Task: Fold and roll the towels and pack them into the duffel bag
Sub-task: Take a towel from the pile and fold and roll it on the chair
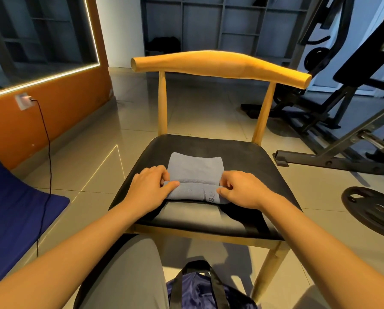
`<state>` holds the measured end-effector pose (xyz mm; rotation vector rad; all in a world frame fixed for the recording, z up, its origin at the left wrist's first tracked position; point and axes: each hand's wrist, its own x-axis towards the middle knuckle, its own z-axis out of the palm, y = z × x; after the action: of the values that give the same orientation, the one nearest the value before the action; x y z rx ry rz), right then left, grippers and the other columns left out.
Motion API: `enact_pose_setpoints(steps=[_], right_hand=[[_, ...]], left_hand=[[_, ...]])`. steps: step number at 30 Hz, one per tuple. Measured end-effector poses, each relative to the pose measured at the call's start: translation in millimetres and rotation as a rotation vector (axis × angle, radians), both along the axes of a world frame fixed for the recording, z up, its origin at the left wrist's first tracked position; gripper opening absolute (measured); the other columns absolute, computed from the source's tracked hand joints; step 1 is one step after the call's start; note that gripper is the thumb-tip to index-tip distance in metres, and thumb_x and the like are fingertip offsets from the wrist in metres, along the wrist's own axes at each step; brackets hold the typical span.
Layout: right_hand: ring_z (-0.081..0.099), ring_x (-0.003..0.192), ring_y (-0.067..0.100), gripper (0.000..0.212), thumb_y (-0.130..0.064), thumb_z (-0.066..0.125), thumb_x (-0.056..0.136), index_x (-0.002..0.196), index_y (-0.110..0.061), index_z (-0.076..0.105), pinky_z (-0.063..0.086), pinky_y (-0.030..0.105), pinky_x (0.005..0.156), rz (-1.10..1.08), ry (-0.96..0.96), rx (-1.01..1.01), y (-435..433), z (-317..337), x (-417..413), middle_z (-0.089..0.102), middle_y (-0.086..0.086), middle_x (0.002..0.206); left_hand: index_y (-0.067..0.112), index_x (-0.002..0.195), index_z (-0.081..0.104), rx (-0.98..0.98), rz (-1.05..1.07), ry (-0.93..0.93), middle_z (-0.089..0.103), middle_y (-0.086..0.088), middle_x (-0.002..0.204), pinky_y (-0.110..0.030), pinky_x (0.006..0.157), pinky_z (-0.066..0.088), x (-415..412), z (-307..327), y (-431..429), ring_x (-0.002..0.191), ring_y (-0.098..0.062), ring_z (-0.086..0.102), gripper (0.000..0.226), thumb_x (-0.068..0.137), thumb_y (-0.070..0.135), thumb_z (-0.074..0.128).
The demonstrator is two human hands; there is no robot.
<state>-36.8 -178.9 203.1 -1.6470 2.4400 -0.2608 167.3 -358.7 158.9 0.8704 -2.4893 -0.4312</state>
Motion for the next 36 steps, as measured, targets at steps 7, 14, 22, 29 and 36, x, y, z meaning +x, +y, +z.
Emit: enact_pose_setpoints(steps=[7,14,22,29,36], right_hand=[[0.052,0.088,0.020,0.021,-0.040,0.049,0.099,0.104,-0.026,0.064,0.042,0.037,0.077,0.172,0.462,-0.321,22.8,-31.6,16.5,0.058,-0.006,0.101],[0.051,0.091,0.020,0.021,-0.037,0.058,0.099,0.115,-0.024,0.060,0.042,0.036,0.079,0.120,0.347,-0.310,21.5,-31.4,12.3,0.062,-0.006,0.108],[0.055,0.074,0.017,0.025,-0.024,0.054,0.103,0.088,-0.009,0.066,0.047,0.037,0.074,0.089,-0.188,0.040,9.7,12.7,-0.9,0.062,0.004,0.081],[0.061,0.089,0.017,0.011,-0.031,0.061,0.098,0.106,-0.024,0.060,0.052,0.039,0.087,-0.091,-0.104,-0.035,-4.9,10.8,0.0,0.064,-0.006,0.093],[0.056,0.091,0.022,0.020,-0.031,0.049,0.102,0.104,-0.021,0.066,0.044,0.039,0.081,0.010,0.304,-0.359,14.0,-25.0,22.1,0.061,-0.003,0.099]], left_hand=[[0.018,0.108,0.071,-0.517,-0.242,0.121,0.065,0.002,0.108,-0.031,0.078,0.047,18.6,-23.2,7.5,0.095,-0.015,0.055,0.035,0.097,0.049,0.059],[0.027,0.119,0.064,-0.271,-0.211,0.016,0.061,0.010,0.115,-0.029,0.093,0.040,14.3,-13.2,0.1,0.107,-0.010,0.050,0.042,0.099,0.056,0.041],[0.013,0.085,0.060,-0.021,-0.243,-0.215,0.052,0.002,0.093,-0.034,0.083,0.039,5.9,12.4,-4.8,0.088,-0.014,0.041,0.053,0.103,0.048,0.025],[0.024,0.090,0.052,0.058,-0.106,-0.021,0.054,0.008,0.093,-0.033,0.081,0.048,-12.3,6.6,-2.4,0.087,-0.013,0.051,0.022,0.105,0.038,0.044],[0.017,0.101,0.067,-0.493,-0.232,0.097,0.061,0.002,0.101,-0.037,0.075,0.047,-2.4,-12.3,14.7,0.090,-0.019,0.052,0.033,0.100,0.047,0.053]])
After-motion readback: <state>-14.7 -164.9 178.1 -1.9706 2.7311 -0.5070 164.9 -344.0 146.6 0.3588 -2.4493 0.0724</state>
